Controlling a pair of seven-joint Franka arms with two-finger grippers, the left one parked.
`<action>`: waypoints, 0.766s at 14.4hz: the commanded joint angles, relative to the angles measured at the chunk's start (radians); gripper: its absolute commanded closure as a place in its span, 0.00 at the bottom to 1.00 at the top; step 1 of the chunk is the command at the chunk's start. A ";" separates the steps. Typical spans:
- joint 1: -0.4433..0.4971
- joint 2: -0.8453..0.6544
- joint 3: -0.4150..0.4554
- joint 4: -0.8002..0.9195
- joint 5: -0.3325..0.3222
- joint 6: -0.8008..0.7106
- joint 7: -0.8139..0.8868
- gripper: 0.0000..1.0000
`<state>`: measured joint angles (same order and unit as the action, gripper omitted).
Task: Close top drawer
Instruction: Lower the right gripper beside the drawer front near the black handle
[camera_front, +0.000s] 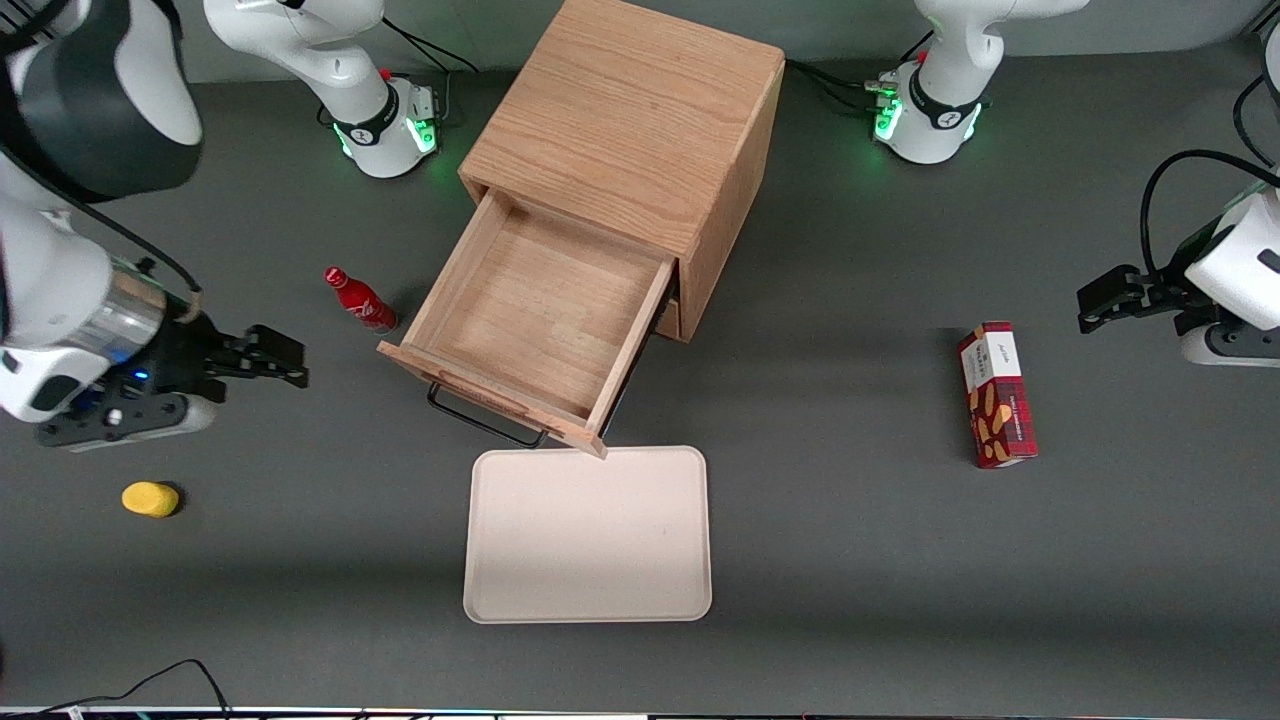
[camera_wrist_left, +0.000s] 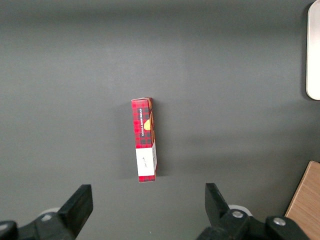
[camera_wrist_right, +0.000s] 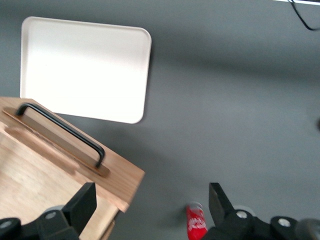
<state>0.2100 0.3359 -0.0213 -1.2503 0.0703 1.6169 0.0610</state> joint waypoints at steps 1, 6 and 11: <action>0.029 0.078 -0.009 0.074 0.040 0.046 0.033 0.00; 0.054 0.124 -0.006 0.078 0.049 0.104 -0.174 0.00; 0.069 0.172 0.000 0.094 0.054 0.152 -0.529 0.00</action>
<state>0.2686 0.4646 -0.0176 -1.2012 0.1016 1.7567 -0.2985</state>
